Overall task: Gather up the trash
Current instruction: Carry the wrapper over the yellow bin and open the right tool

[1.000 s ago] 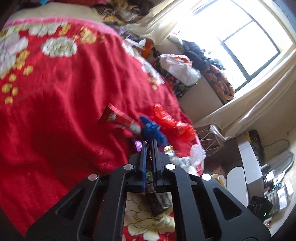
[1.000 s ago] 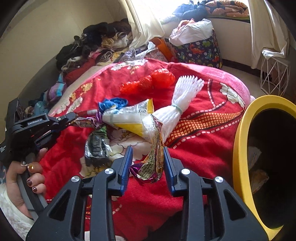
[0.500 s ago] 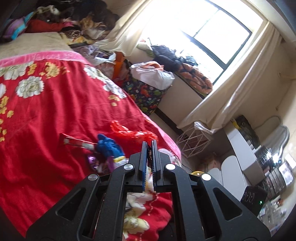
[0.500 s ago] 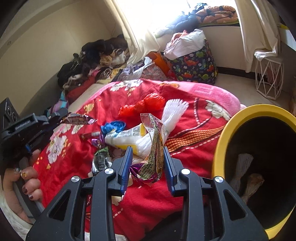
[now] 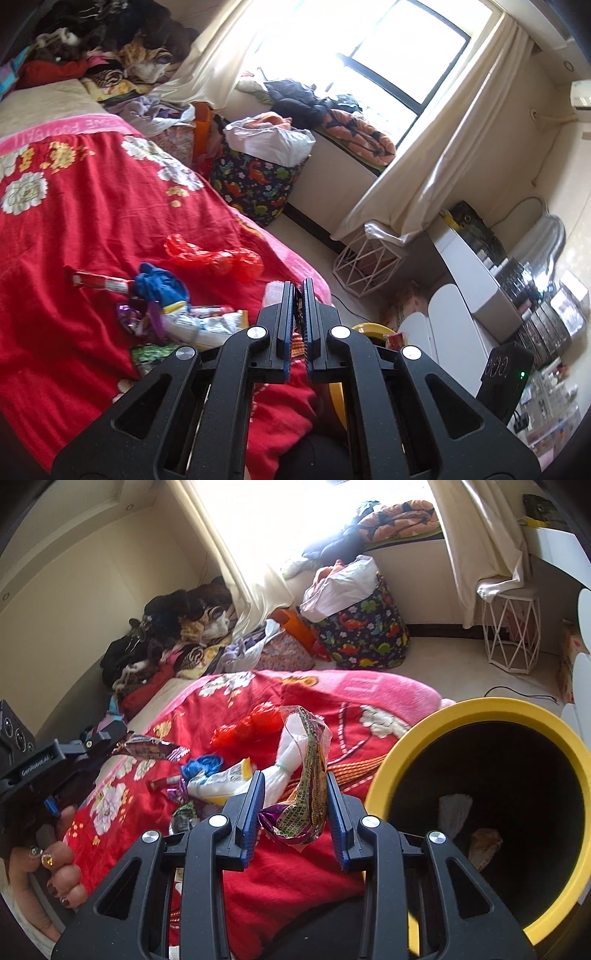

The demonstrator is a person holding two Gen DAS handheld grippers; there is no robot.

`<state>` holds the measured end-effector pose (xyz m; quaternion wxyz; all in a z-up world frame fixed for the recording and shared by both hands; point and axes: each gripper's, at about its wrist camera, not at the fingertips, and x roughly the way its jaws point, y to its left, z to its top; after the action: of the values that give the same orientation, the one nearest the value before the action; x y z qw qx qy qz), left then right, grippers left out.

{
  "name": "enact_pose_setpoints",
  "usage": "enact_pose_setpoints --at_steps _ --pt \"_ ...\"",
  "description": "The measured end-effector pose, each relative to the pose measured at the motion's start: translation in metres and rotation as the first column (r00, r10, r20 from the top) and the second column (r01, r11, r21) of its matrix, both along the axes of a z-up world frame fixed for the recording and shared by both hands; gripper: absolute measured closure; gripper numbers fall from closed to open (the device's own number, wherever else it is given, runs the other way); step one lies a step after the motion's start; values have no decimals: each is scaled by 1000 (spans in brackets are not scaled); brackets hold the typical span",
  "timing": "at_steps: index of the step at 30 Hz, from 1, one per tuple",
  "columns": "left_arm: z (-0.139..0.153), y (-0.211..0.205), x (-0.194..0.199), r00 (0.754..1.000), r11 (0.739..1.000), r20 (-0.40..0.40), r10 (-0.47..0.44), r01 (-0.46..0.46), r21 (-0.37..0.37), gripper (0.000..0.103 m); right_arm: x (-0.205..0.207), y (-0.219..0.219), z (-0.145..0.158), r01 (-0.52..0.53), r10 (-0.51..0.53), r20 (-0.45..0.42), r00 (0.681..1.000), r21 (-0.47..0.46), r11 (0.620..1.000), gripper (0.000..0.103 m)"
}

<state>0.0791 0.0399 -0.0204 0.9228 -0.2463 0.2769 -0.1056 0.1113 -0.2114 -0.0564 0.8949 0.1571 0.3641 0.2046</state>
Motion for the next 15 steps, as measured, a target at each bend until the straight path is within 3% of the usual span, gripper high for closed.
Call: enact_pose_setpoints --at_steps 15 --pt "8 -55 2 995 993 19 -98 97 61 101 -5 -56 4 126 -126 5 992 29 992 72"
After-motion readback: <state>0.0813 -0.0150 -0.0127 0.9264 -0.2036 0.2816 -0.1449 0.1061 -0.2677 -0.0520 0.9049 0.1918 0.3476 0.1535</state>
